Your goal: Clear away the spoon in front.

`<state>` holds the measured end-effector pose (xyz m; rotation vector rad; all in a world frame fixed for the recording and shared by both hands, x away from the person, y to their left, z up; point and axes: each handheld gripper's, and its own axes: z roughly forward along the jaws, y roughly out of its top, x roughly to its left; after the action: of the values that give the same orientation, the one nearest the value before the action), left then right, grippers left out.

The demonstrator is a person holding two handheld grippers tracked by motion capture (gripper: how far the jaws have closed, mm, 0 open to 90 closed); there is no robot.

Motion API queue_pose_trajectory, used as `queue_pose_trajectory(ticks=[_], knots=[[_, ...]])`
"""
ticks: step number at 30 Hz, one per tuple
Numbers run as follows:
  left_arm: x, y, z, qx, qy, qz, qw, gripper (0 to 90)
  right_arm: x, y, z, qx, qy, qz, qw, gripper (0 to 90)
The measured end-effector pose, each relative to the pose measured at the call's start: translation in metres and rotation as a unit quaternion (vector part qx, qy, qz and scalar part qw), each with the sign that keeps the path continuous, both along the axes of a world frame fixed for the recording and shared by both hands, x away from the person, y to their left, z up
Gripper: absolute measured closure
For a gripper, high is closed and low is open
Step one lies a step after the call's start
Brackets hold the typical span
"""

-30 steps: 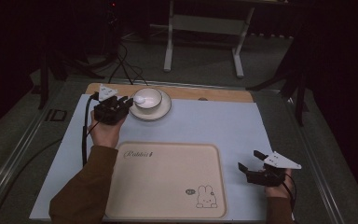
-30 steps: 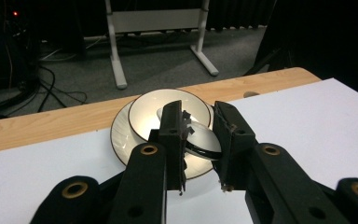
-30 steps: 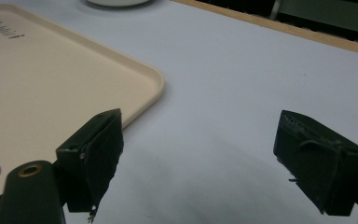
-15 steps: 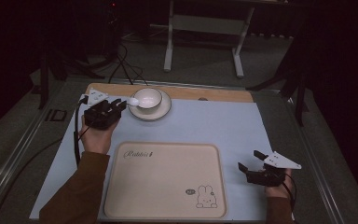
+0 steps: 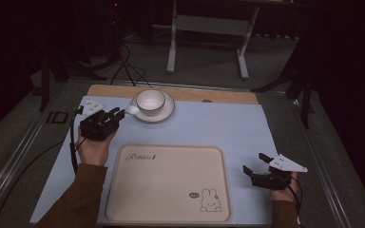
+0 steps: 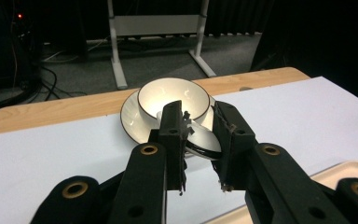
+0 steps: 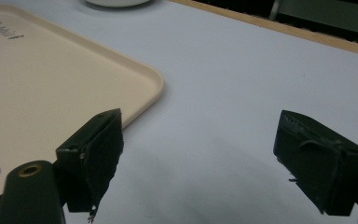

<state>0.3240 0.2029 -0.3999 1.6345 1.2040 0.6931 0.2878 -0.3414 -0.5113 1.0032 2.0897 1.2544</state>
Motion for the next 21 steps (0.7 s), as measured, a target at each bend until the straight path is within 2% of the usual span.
queue_pose_trajectory(ticks=[12, 21], knots=[[-0.013, 0.003, -0.015, -0.009, 0.01, 0.001, 0.9999, 74.8, 0.0, 0.0, 0.0, 0.0, -0.001, 0.0, 1.0, 15.5], [-0.02, 0.006, -0.032, -0.005, 0.025, 0.01, 0.9996, 74.8, -0.001, 0.0, 0.0, 0.0, -0.001, 0.0, 1.0, 15.5]])
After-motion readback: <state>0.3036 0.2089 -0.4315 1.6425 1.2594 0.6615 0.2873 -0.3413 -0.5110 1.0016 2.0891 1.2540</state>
